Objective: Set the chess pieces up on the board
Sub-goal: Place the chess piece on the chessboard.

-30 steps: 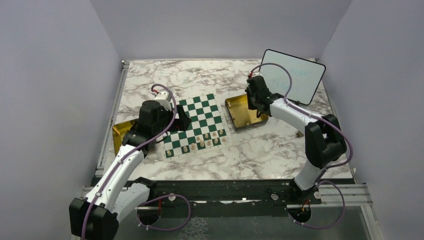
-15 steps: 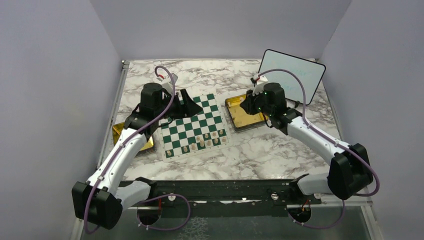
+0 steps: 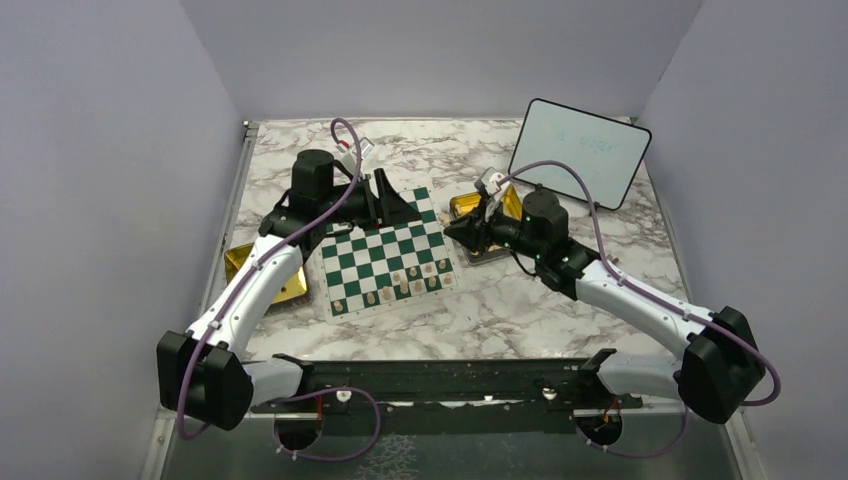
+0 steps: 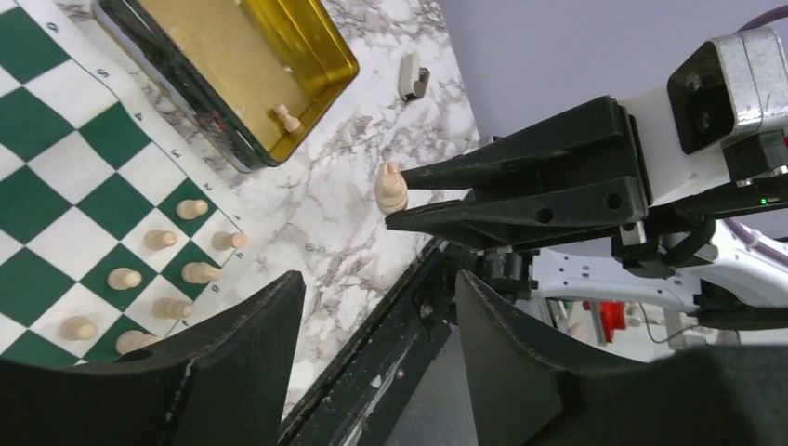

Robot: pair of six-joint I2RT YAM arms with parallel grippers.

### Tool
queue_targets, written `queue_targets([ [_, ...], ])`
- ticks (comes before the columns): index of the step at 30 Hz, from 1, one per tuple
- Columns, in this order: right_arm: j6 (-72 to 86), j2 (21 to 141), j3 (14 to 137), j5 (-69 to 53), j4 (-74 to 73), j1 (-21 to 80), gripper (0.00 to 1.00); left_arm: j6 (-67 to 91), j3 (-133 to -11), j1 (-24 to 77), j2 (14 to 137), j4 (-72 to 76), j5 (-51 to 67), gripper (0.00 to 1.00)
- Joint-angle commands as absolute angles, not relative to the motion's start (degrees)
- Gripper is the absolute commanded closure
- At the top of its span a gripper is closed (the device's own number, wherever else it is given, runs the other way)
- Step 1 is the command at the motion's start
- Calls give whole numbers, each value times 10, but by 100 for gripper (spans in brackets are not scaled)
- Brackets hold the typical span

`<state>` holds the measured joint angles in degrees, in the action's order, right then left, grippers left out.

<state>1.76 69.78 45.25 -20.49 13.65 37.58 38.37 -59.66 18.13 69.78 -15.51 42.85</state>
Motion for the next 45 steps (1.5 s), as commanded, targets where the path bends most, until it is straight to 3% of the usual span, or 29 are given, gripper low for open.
queue_targets([
  [1, 5, 694, 463, -229, 172, 392, 90, 403, -590, 183, 710, -117, 491, 41],
  [5, -11, 703, 472, -229, 161, 399, 90, 428, -580, 183, 723, -97, 508, 47],
  [31, -18, 742, 497, -234, 149, 431, 90, 451, -575, 189, 790, -59, 533, 62],
  [40, -17, 751, 501, -232, 148, 438, 90, 455, -568, 198, 794, -54, 538, 74],
  [45, -18, 755, 500, -229, 144, 439, 89, 454, -566, 199, 790, -53, 545, 85],
])
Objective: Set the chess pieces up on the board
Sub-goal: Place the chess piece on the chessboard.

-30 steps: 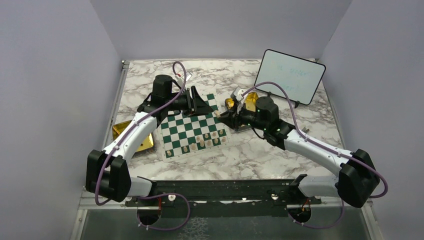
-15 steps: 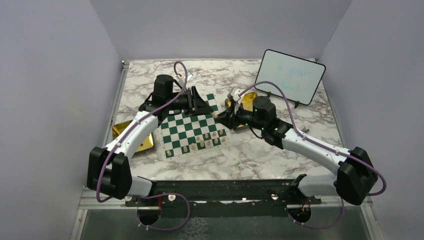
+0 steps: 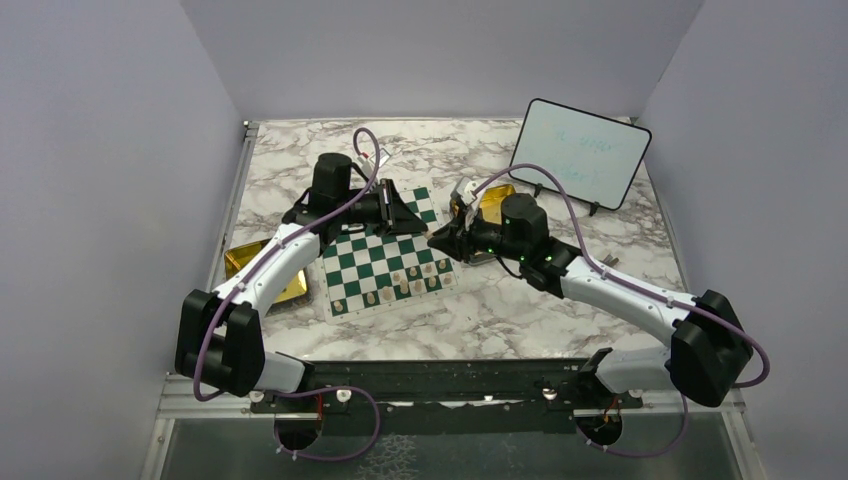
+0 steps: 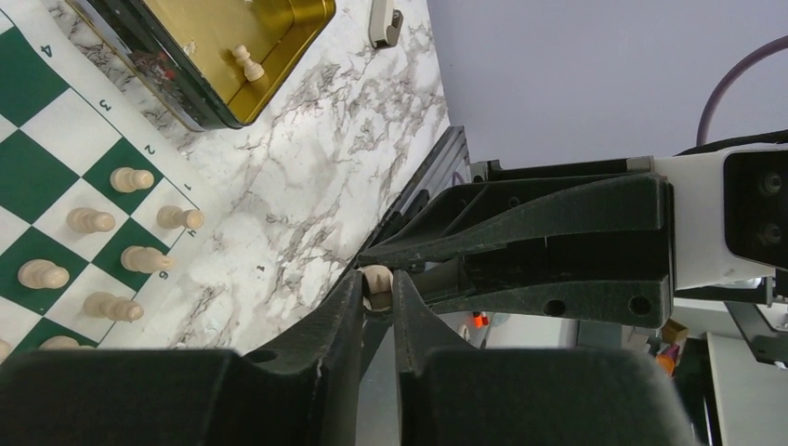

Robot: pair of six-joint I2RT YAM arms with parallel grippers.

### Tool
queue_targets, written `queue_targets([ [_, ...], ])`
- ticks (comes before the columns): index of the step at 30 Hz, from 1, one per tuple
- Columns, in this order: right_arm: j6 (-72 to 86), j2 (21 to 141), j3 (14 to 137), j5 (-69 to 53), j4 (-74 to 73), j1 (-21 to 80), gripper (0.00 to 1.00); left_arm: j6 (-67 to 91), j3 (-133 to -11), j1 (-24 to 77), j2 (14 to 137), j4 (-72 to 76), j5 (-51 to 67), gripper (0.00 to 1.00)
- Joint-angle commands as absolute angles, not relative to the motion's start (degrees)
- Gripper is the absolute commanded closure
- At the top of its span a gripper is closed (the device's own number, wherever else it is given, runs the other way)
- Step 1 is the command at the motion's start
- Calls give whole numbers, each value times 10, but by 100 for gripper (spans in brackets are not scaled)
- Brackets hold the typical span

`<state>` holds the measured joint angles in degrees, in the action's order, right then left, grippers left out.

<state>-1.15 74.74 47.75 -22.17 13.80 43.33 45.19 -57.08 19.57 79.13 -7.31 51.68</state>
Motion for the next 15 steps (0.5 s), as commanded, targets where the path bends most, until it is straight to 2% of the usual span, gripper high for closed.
queue_targets([
  [1, -18, 755, 500, -229, 144, 439, 88, 453, -565, 199, 790, -53, 546, 87],
  [7, -4, 757, 497, -217, 140, 439, 71, 440, -562, 199, 787, -64, 533, 94],
  [11, 41, 750, 490, -182, 139, 439, 42, 405, -567, 199, 775, -109, 489, 94],
  [15, 97, 731, 455, -158, 156, 439, 20, 369, -569, 198, 758, -154, 436, 94],
])
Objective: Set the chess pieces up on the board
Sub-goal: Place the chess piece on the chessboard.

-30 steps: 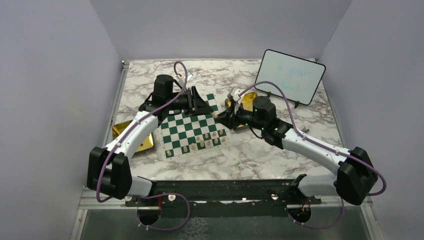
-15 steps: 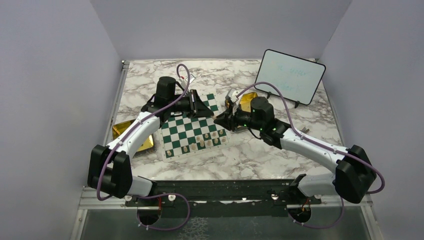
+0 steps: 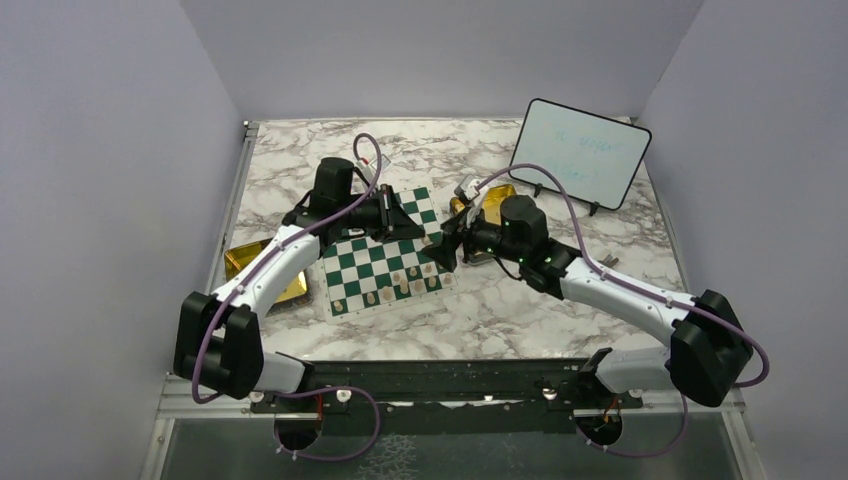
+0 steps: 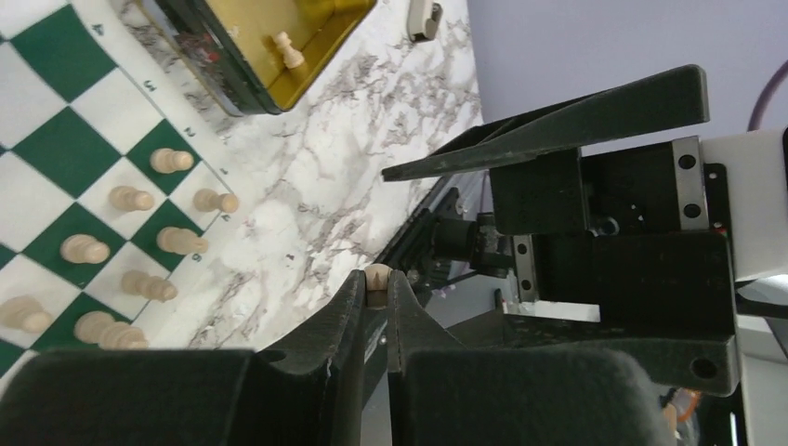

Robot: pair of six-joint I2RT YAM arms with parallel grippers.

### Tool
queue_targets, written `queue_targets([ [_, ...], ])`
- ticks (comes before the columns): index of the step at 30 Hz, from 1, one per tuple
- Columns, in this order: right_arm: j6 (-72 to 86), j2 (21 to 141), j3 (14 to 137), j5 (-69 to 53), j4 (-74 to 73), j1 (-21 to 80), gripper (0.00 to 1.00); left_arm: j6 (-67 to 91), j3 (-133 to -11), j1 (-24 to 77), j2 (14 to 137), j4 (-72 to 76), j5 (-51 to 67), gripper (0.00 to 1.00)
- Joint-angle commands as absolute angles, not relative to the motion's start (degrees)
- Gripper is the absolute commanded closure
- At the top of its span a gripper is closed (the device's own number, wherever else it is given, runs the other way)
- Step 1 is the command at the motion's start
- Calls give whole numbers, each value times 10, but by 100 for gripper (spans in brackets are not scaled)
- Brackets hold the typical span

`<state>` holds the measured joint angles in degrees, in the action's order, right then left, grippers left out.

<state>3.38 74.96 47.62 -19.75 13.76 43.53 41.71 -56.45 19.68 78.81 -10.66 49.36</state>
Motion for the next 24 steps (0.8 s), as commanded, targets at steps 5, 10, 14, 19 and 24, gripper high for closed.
queue_targets([
  [5, 153, 700, 426, -67, 133, 439, 8, 338, -565, 198, 721, -195, 350, 94],
  [10, 183, 698, 431, 44, 55, 439, 0, 313, -552, 199, 653, -242, 218, 94],
  [14, 219, 703, 428, 98, 34, 439, 0, 315, -530, 201, 602, -275, 138, 94],
  [19, 235, 699, 413, 91, 51, 439, 0, 333, -503, 221, 568, -322, 53, 95],
  [24, 221, 705, 426, 86, 18, 439, 0, 376, -470, 276, 543, -374, -76, 96],
])
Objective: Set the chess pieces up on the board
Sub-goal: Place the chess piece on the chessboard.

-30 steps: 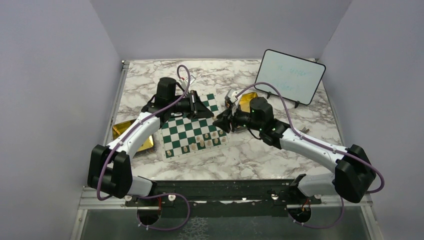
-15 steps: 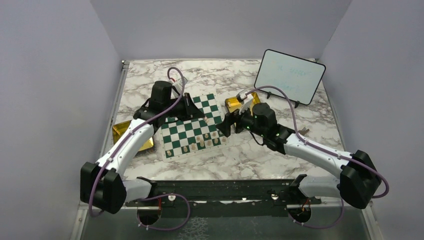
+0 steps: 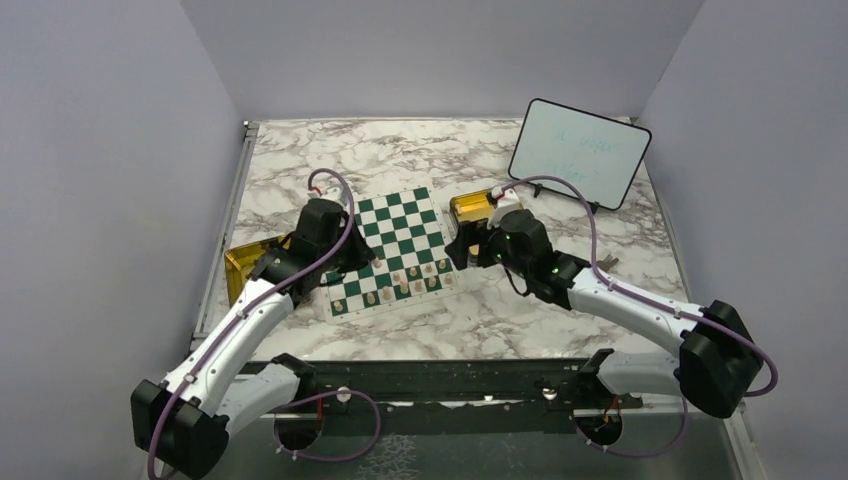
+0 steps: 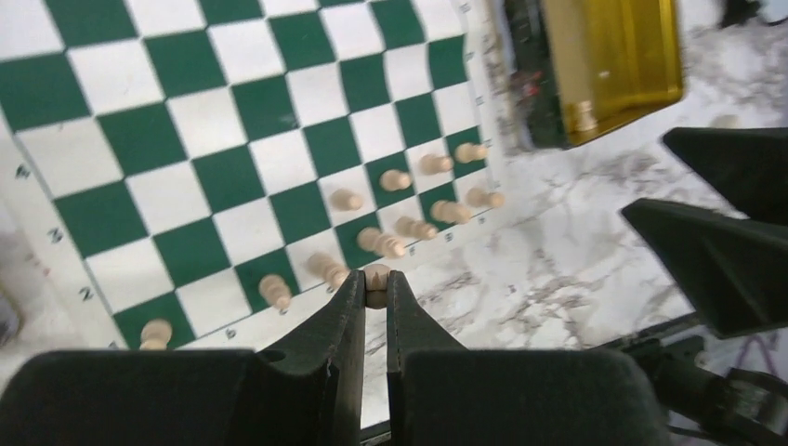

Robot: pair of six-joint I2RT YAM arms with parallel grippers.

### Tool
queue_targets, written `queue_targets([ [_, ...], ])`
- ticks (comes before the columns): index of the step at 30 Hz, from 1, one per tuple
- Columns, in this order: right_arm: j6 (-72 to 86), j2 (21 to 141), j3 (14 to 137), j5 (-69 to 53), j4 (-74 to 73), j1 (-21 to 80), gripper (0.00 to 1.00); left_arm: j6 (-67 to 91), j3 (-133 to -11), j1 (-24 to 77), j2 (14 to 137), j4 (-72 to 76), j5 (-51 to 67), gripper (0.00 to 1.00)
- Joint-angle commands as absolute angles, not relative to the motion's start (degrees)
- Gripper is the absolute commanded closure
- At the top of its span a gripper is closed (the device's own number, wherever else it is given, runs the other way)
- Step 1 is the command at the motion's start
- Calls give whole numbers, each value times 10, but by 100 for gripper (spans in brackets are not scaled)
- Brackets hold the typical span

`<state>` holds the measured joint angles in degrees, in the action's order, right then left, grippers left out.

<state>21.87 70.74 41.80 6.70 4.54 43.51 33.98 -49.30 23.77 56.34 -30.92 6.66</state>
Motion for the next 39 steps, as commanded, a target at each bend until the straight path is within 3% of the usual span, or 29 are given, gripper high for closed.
queue_targets([
  [1, 219, 704, 426, 88, 14, 439, 0, 384, -464, 286, 543, -385, -92, 96],
  [13, 205, 653, 398, 98, 5, 439, 0, 426, -428, 314, 548, -430, -200, 96],
  [39, 162, 610, 396, 91, -21, 439, 0, 483, -352, 327, 591, -342, -255, 94],
])
